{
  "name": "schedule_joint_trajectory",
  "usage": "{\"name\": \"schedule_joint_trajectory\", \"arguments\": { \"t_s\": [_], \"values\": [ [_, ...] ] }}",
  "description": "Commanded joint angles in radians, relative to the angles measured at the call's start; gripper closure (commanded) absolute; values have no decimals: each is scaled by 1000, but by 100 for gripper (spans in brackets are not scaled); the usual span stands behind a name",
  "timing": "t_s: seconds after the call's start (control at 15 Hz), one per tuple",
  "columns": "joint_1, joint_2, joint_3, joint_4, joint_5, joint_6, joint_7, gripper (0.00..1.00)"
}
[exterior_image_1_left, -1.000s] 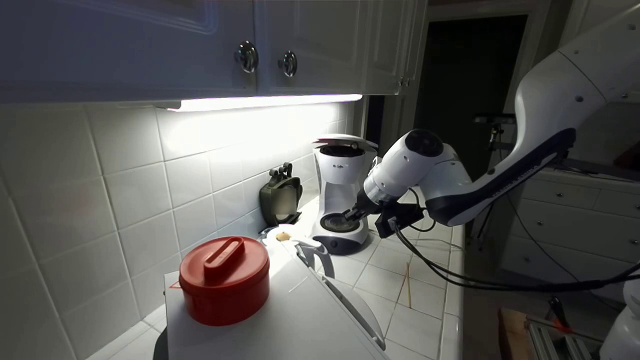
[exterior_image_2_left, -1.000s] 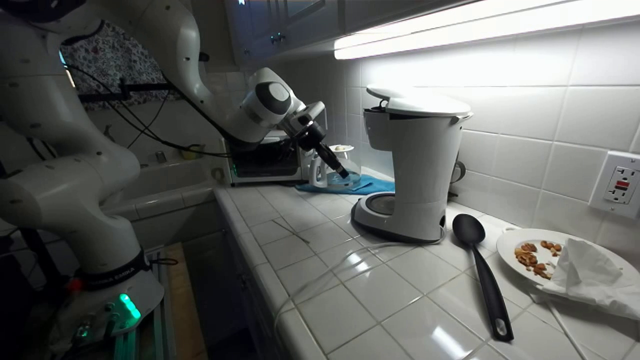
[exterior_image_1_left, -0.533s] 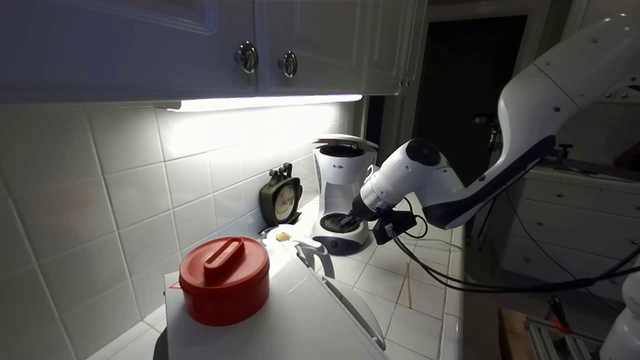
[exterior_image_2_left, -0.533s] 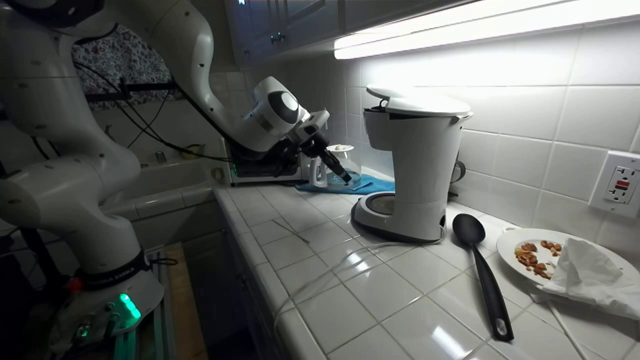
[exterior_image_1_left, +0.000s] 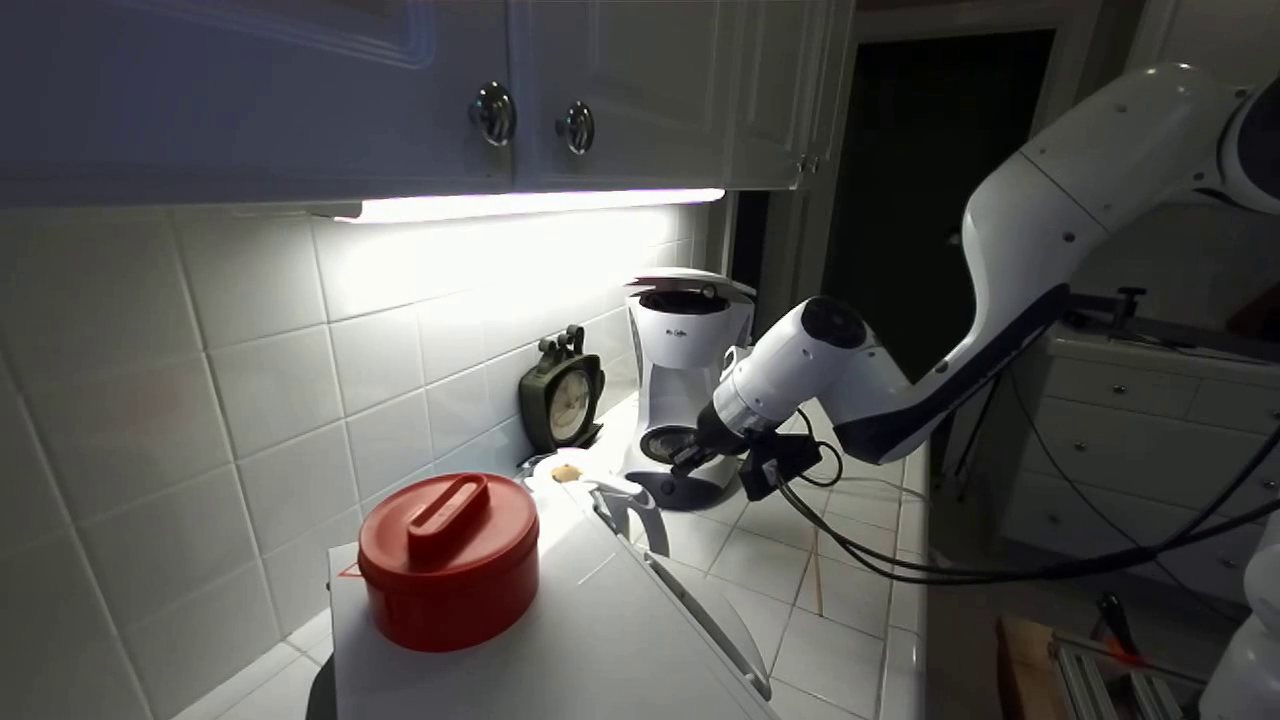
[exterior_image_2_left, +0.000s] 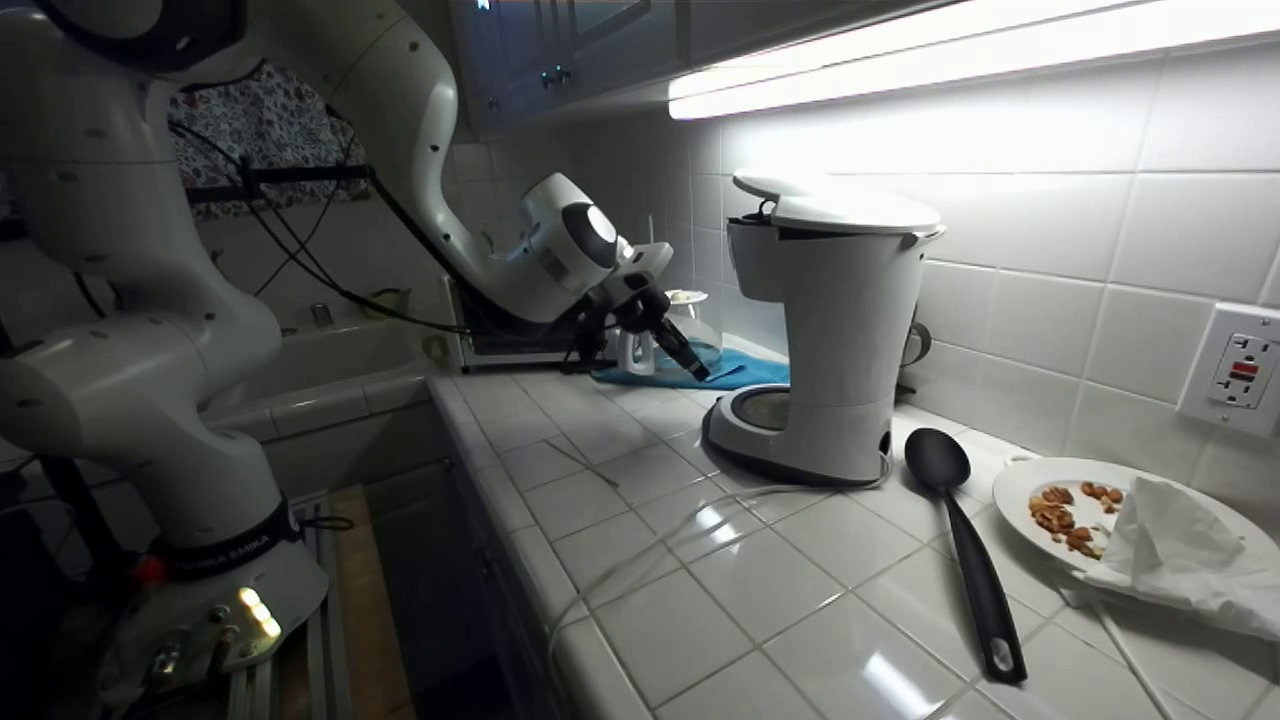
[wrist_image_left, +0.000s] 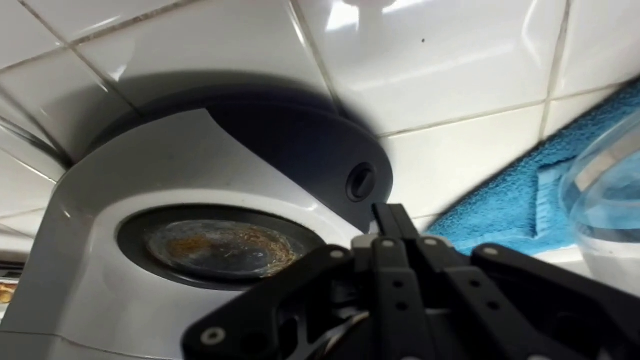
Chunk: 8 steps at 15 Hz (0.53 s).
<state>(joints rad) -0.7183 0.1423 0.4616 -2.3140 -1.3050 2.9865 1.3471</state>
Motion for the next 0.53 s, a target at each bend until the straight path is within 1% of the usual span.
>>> {"name": "schedule_joint_trajectory", "arguments": {
  "t_s": [0.0, 0.47],
  "values": [
    [9, 64, -17, 57, -99, 32, 64, 97],
    [12, 143, -19, 122, -215, 51, 132, 97]
  ]
}}
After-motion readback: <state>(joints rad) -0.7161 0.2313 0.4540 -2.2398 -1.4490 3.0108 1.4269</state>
